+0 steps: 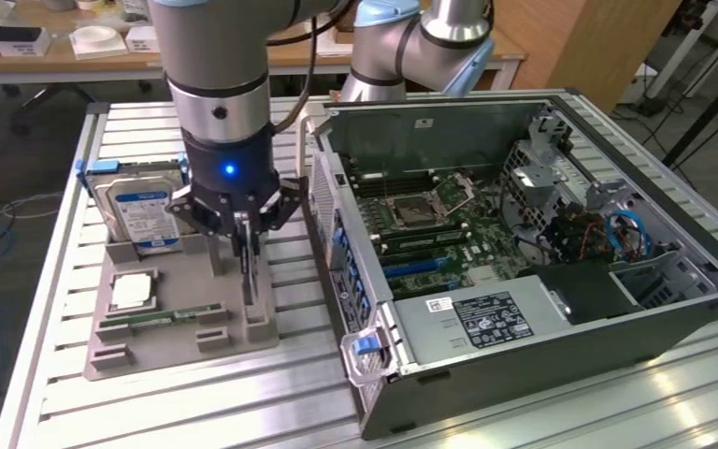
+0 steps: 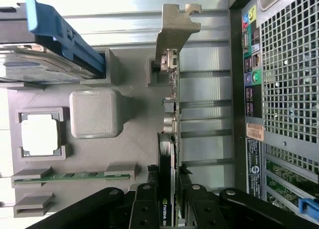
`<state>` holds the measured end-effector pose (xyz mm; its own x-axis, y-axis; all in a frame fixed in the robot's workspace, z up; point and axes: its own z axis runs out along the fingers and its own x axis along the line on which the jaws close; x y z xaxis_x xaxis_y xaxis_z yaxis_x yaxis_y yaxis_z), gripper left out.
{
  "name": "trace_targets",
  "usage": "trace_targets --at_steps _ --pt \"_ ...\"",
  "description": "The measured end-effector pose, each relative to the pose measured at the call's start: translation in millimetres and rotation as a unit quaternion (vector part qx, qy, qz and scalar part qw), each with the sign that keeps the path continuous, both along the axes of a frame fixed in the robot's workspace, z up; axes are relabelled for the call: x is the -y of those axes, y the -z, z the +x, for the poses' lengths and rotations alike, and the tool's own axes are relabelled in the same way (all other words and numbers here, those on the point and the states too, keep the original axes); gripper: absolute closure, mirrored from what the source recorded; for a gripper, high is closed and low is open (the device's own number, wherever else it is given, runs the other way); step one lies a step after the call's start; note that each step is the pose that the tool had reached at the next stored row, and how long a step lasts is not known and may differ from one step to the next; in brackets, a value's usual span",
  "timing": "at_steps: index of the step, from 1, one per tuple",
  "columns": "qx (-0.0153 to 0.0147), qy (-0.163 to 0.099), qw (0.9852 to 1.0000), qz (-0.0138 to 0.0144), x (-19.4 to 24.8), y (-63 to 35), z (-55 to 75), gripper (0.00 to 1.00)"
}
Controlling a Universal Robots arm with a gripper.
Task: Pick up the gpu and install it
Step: 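Pick up the gpu and move the gpu toward the slot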
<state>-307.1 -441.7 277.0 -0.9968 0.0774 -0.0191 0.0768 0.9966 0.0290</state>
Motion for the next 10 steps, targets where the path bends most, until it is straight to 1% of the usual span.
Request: trace_targets --at_steps 8,10 --pt "0.0002 0.0 1.0 0.0005 0.0 -26.9 -0.1 0.74" --pt "0.0002 0.0 1.0 0.0006 0.0 -31.8 -0.1 0.74"
